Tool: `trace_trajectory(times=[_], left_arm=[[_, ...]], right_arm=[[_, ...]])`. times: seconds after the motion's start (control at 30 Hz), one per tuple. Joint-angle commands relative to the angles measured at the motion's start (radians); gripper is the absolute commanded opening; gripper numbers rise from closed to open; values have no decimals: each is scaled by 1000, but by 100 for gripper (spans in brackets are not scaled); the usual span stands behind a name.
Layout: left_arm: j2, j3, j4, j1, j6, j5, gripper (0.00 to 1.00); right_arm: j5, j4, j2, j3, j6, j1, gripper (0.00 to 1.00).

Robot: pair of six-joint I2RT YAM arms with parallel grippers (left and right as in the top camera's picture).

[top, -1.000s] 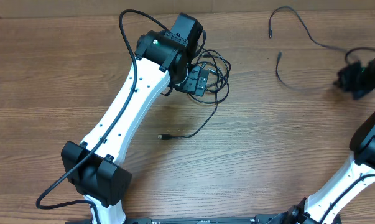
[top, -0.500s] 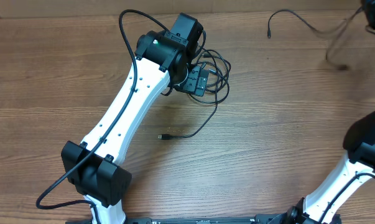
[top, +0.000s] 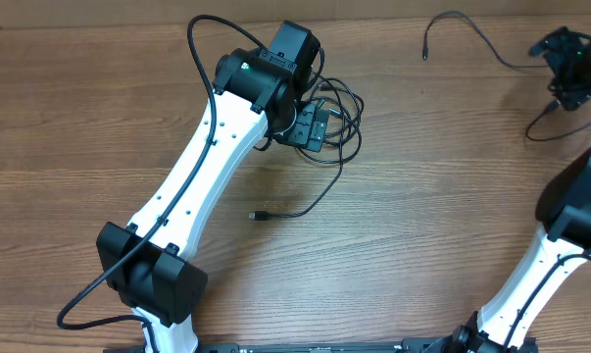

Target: Untangle cables

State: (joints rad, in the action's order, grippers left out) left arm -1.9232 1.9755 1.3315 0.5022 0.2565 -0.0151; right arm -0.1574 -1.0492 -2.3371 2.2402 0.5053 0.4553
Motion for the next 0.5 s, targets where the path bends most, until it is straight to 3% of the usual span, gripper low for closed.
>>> trace_trajectory(times=[0.0, 0.47], left_arm=[[-1, 7, 0, -5, 13, 8, 100], [-1, 7, 0, -5, 13, 8, 100]], right_arm=[[52, -21, 24, 55, -36, 54, 100], [52, -198, 24, 101, -92, 290, 100]])
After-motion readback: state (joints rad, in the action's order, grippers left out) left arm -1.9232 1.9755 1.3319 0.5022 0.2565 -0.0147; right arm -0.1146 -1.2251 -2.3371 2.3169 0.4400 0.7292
